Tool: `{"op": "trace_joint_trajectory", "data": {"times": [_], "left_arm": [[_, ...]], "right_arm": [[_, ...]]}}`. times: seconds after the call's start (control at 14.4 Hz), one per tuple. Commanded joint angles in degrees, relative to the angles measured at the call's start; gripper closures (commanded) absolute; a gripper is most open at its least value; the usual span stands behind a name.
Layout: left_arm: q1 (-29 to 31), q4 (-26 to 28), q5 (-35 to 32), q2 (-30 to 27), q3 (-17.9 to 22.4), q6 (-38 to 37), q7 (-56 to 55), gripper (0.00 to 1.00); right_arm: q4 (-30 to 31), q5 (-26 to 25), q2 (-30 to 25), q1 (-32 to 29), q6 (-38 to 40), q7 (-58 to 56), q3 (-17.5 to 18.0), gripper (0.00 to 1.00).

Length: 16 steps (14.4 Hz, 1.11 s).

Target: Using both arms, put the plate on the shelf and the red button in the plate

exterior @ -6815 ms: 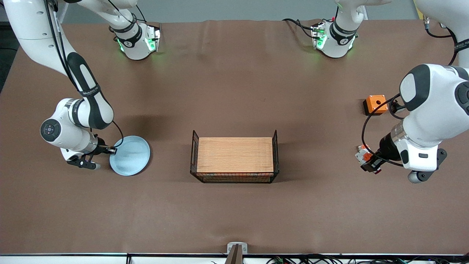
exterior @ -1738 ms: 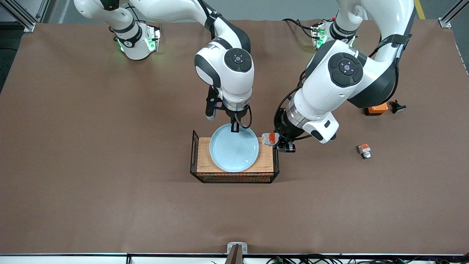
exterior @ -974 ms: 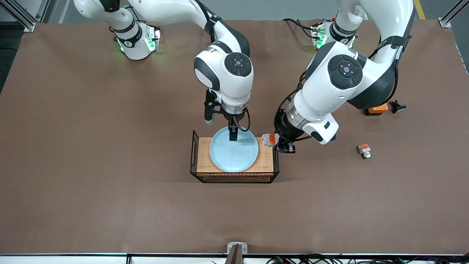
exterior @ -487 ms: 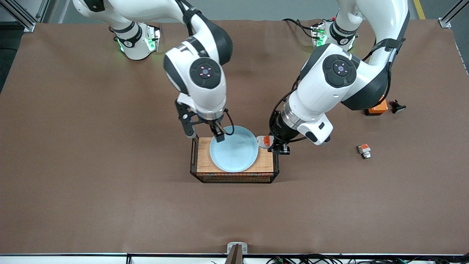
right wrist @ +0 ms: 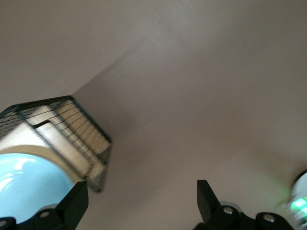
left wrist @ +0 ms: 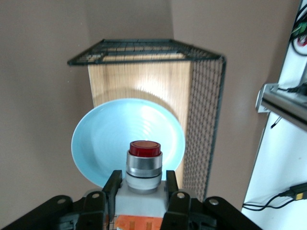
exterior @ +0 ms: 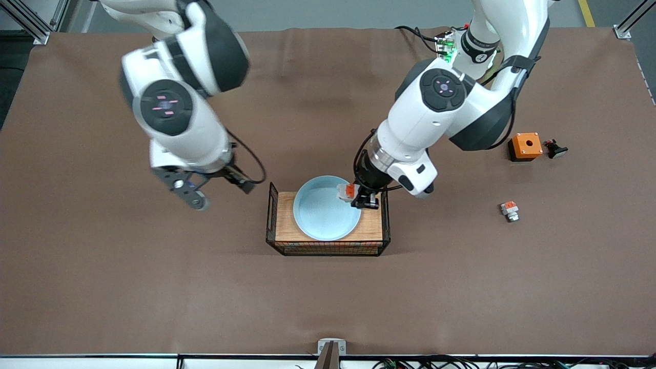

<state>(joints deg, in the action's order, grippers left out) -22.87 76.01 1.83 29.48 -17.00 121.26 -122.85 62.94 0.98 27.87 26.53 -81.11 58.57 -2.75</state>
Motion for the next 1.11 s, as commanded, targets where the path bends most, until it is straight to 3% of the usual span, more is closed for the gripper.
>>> {"op": "trace_joint_trajectory", "data": {"times": [0.0,0.35,0.49,0.83,1.04], "left_arm": [[-4.88,-1.74,0.02,2.25,3.62,0.91,-0.98,0.70],[-19.47,-5.60,0.11,6.99,19.51,0.83,-3.62,0.70],[-23.53,-5.78,0.11,8.74,23.84,0.91,-3.53,0.70],[-23.89,-7.71,0.11,11.57,24.29,2.14,-2.83,0.69],[-24.07,-7.71,0.11,12.36,24.20,3.98,-1.95,0.69]], "right_arm": [[1.57,0.52,-3.08,-5.42,3.04,-14.31,0.91,0.00],[9.20,-0.10,-10.02,-12.28,3.59,-31.55,0.82,0.00],[10.09,-0.19,-11.08,-15.01,3.59,-38.58,0.73,0.00],[10.79,-0.36,-12.14,-22.13,3.41,-54.86,0.73,0.00],[18.58,-0.36,-18.18,-24.33,-0.70,-55.84,0.73,0.00]]}}
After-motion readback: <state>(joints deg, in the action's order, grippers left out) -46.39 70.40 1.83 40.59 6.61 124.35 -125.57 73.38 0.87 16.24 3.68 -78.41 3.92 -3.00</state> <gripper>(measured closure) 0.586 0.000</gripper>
